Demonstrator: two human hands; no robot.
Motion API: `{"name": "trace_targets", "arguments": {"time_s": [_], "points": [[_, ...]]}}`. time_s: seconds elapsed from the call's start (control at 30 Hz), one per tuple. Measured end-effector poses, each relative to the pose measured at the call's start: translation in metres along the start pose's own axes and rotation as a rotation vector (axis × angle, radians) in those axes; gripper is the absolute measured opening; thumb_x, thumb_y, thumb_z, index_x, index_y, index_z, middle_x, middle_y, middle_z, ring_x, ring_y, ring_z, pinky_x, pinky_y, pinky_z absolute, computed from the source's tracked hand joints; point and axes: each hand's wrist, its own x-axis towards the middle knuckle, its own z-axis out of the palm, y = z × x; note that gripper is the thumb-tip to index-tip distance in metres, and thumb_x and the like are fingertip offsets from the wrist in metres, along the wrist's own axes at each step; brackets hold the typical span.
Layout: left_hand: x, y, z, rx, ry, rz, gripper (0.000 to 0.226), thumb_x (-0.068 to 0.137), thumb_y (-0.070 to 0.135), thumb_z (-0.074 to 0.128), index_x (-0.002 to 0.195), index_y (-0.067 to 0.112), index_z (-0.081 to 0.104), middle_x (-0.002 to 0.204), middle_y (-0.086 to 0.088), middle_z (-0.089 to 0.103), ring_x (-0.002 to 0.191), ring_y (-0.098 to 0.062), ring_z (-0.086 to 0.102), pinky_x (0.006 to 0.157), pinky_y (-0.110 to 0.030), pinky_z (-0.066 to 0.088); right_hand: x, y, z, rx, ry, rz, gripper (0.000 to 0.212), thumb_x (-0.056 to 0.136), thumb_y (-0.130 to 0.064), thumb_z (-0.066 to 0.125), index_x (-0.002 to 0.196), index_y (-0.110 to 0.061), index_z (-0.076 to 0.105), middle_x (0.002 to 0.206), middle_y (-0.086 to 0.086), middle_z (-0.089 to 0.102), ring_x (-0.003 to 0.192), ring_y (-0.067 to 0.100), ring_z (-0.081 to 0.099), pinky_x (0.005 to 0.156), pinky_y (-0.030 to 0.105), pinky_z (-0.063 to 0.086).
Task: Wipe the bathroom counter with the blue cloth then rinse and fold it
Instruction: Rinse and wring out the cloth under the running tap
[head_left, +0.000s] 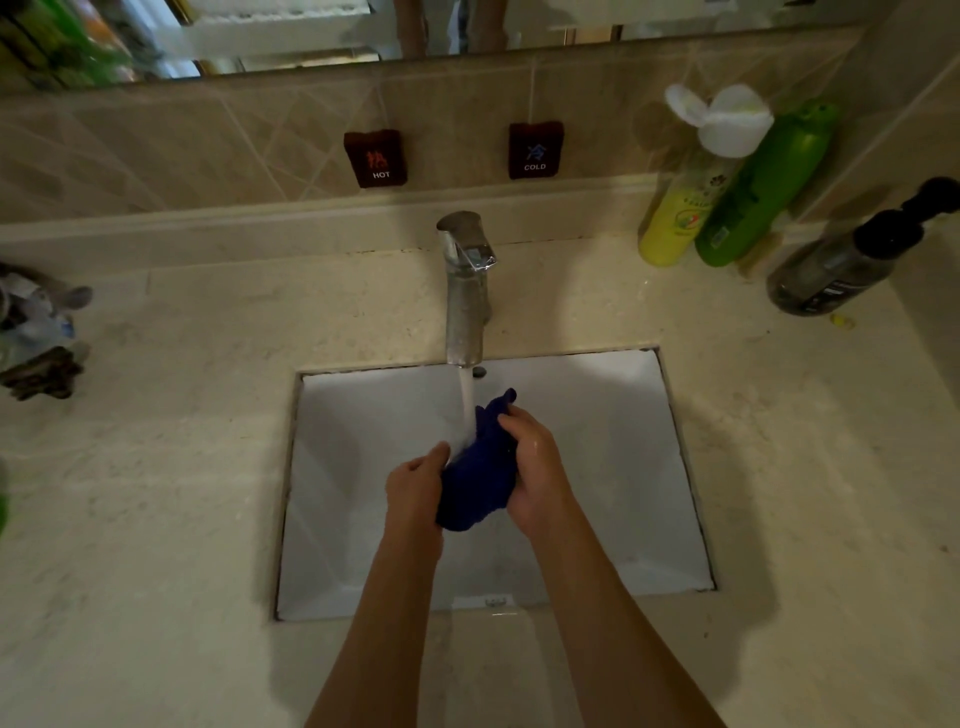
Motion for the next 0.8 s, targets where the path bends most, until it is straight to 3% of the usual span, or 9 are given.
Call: {"name": "trace_targets", "arguments": {"time_s": [0.07,0.1,0.2,0.33,0.43,0.5,0.6,0.73,0.8], "points": [[-0.004,0.002,-0.001,-0.026,-0.071,-0.094,0.019,0.089,0.021,0.066,0.101,0.006,0.067,0.101,-0.019,0.072,0.092,-0.036,0.069,0.081,-0.046,0.058,0.001,0.001,-0.001,0.039,-0.038,-0.049,0.027,0.093,-0.023,0.062,0.117,-0.012,0.068,0.11,0.016,0.073,0.106,0.037,0.068,0.099,0.055,0.051],[-0.003,0.002,-0.002,-0.019,-0.074,-0.061,0.016,0.088,0.015,0.065,0.101,0.004,0.068,0.102,-0.02,0.071,0.091,-0.034,0.069,0.076,-0.043,0.059,0.0,0.001,-0.001,0.033,-0.037,-0.064,0.029,0.09,-0.022,0.068,0.117,-0.012,0.067,0.108,0.016,0.074,0.103,0.038,0.069,0.096,0.058,0.053],[-0.006,0.013,-0.01,-0.018,0.035,0.262,0.016,0.087,-0.003,0.057,0.096,0.006,0.066,0.094,-0.012,0.067,0.083,-0.026,0.066,0.063,-0.029,0.056,-0.002,-0.005,-0.005,-0.124,0.007,-0.066,0.037,0.086,-0.013,0.073,0.121,-0.018,0.061,0.106,0.011,0.072,0.093,0.033,0.07,0.081,0.051,0.061],[-0.014,0.032,-0.014,-0.1,-0.029,0.418,0.018,0.093,0.003,0.056,0.109,0.008,0.064,0.104,-0.014,0.064,0.095,-0.028,0.065,0.083,-0.043,0.058,-0.001,-0.01,-0.017,-0.162,0.001,-0.085,0.037,0.088,0.001,0.067,0.12,-0.014,0.058,0.104,0.011,0.07,0.093,0.034,0.07,0.084,0.051,0.06],[-0.016,0.039,-0.011,-0.085,-0.006,0.443,0.021,0.094,0.008,0.057,0.114,0.011,0.063,0.103,-0.011,0.064,0.095,-0.027,0.066,0.084,-0.044,0.058,0.003,-0.009,-0.01,-0.221,0.044,-0.121,0.023,0.094,-0.011,0.066,0.114,-0.019,0.058,0.108,0.012,0.069,0.092,0.033,0.071,0.083,0.054,0.06],[-0.021,0.04,-0.01,-0.065,0.015,0.494,0.017,0.095,0.008,0.056,0.109,0.014,0.065,0.103,-0.01,0.065,0.098,-0.028,0.066,0.086,-0.044,0.058,0.003,-0.011,-0.006,-0.398,0.102,-0.196,0.023,0.097,-0.02,0.062,0.118,-0.019,0.057,0.111,0.008,0.067,0.091,0.026,0.068,0.082,0.046,0.06],[-0.031,0.047,-0.013,-0.095,0.036,0.548,0.016,0.095,0.008,0.056,0.099,0.019,0.066,0.099,-0.005,0.066,0.096,-0.025,0.064,0.087,-0.04,0.056,0.004,-0.013,-0.011,-0.704,0.197,-0.3,0.028,0.095,-0.007,0.055,0.123,-0.011,0.055,0.106,0.003,0.06,0.088,0.019,0.06,0.074,0.03,0.052],[-0.038,0.07,-0.018,-0.191,0.005,0.579,0.017,0.093,0.006,0.057,0.096,0.018,0.069,0.095,-0.003,0.066,0.092,-0.02,0.061,0.087,-0.035,0.054,0.004,-0.018,-0.016,-0.848,0.219,-0.288,0.007,0.094,-0.006,0.056,0.096,-0.005,0.063,0.083,0.004,0.06,0.079,0.02,0.061,0.055,0.022,0.046],[-0.034,0.082,-0.021,-0.193,0.003,0.591,0.018,0.091,0.002,0.058,0.097,0.016,0.068,0.095,-0.005,0.065,0.088,-0.018,0.06,0.079,-0.03,0.055,0.002,-0.023,-0.015,-0.646,0.156,-0.221,0.016,0.088,0.004,0.052,0.086,-0.002,0.066,0.078,0.008,0.063,0.074,0.023,0.061,0.055,0.022,0.048]]}}
